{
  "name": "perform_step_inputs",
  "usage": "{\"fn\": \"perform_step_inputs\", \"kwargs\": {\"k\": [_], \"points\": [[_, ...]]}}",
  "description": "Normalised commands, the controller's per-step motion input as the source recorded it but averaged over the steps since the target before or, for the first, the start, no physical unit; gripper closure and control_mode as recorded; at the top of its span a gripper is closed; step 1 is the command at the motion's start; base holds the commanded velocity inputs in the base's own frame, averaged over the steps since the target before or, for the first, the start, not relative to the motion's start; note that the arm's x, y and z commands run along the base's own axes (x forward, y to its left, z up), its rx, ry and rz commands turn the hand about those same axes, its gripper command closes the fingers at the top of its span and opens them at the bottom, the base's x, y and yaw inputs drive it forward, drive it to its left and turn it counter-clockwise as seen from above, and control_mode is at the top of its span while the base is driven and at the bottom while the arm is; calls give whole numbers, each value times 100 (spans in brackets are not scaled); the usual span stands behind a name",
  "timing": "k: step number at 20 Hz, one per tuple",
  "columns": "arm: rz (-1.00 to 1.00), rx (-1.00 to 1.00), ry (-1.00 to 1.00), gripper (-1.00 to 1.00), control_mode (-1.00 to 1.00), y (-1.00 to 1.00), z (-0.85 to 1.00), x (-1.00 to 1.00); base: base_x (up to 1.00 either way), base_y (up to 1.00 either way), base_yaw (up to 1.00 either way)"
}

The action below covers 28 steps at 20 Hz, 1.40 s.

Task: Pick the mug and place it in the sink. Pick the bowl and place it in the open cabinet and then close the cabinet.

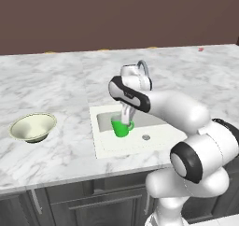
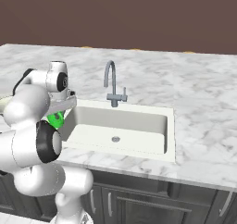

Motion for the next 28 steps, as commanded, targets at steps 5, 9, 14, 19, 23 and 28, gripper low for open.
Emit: {"fn": "perform_step_inputs", "kwargs": {"k": [5, 9, 14, 19, 23, 28], "points": [[15, 0, 1, 100, -100, -49, 0, 0, 0, 0, 0], [17, 4, 0, 100, -100, -47, 0, 0, 0, 0, 0], [17, 6, 0, 100, -100, -52, 0, 0, 0, 0, 0], [16, 6, 0, 100, -100, -52, 0, 0, 0, 0, 0], [13, 12, 0, 100, -100, -45, 0, 0, 0, 0, 0], [10, 9, 0, 100, -100, -42, 0, 0, 0, 0, 0]]}}
